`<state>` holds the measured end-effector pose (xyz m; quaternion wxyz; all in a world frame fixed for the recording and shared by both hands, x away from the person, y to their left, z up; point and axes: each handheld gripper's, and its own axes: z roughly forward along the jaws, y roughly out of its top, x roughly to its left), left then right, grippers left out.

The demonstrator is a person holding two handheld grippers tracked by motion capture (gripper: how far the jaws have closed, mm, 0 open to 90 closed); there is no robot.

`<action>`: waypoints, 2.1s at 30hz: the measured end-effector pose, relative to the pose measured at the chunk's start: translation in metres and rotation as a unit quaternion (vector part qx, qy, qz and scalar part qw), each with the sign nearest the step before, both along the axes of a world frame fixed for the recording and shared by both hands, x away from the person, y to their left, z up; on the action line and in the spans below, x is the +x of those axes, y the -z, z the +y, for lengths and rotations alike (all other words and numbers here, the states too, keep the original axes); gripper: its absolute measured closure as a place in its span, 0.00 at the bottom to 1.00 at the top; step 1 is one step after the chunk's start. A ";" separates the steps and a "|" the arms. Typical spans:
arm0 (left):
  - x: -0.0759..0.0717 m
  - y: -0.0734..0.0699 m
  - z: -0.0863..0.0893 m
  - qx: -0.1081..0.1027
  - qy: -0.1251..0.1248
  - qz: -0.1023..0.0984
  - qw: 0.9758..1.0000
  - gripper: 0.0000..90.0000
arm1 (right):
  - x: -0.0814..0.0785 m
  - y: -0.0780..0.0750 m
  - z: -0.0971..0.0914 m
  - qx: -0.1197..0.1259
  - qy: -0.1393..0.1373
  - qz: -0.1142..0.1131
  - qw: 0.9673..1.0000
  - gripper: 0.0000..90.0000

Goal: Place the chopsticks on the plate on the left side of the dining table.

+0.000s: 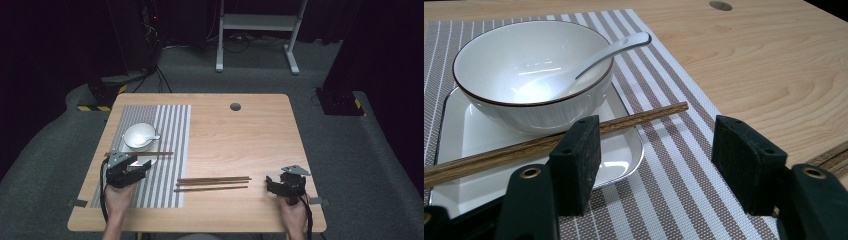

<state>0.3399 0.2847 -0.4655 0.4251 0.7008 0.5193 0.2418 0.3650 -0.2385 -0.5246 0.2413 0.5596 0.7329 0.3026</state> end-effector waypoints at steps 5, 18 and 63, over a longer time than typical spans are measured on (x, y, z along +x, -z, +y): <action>-0.001 0.000 -0.004 0.002 0.005 -0.001 1.000 0.41 | 0.000 0.000 0.000 0.000 0.001 0.000 1.000 0.17; -0.001 -0.001 -0.012 0.006 0.015 -0.002 1.000 0.41 | 0.000 0.000 0.000 0.000 0.000 0.000 1.000 0.17; -0.003 0.005 -0.036 0.018 0.041 0.000 0.999 0.41 | 0.000 0.000 0.000 0.000 0.000 0.000 1.000 0.17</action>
